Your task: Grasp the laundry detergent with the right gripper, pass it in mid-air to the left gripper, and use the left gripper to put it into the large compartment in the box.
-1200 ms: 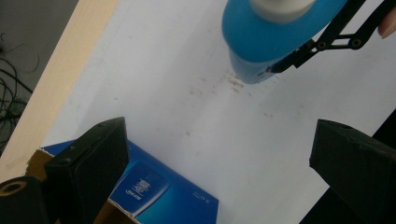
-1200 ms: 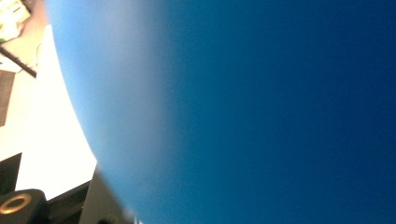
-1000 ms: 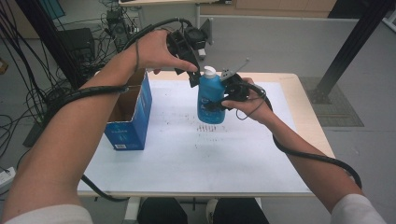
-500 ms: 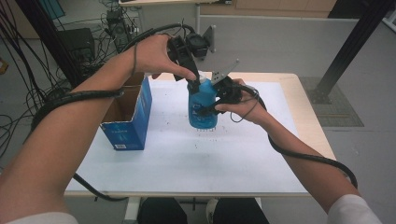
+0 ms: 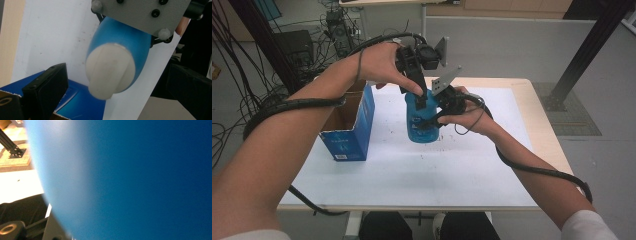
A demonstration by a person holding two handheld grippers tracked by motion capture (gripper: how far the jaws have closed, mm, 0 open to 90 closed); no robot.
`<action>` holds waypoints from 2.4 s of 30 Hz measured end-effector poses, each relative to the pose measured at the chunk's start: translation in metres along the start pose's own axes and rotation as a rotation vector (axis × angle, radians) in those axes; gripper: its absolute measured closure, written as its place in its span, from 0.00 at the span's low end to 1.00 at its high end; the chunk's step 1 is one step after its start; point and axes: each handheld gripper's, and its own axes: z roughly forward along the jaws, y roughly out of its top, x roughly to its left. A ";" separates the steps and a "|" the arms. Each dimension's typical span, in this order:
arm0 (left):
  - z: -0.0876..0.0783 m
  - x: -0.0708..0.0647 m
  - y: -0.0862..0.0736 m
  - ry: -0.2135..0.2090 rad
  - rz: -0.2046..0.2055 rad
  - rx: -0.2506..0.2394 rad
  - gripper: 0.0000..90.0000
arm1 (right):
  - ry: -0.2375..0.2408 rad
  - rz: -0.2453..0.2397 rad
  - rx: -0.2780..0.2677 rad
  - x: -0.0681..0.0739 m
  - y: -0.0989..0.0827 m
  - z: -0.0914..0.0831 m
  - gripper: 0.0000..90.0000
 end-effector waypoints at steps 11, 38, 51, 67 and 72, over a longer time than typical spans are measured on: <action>0.007 -0.001 0.002 -0.027 0.017 0.033 0.05 | 0.016 -0.023 -0.021 0.005 0.005 0.004 0.48; 0.010 0.001 -0.004 -0.036 0.022 0.014 0.05 | 0.039 -0.055 -0.063 0.013 0.014 0.006 0.48; 0.010 0.000 -0.010 -0.035 0.036 0.016 0.05 | 0.049 -0.063 -0.060 0.014 0.016 0.007 0.48; 0.013 -0.003 -0.009 -0.047 0.051 0.028 0.06 | 0.057 -0.097 -0.072 0.018 0.022 0.008 0.48; 0.013 -0.003 -0.009 -0.046 0.051 0.027 0.06 | 0.057 -0.098 -0.074 0.018 0.022 0.007 0.48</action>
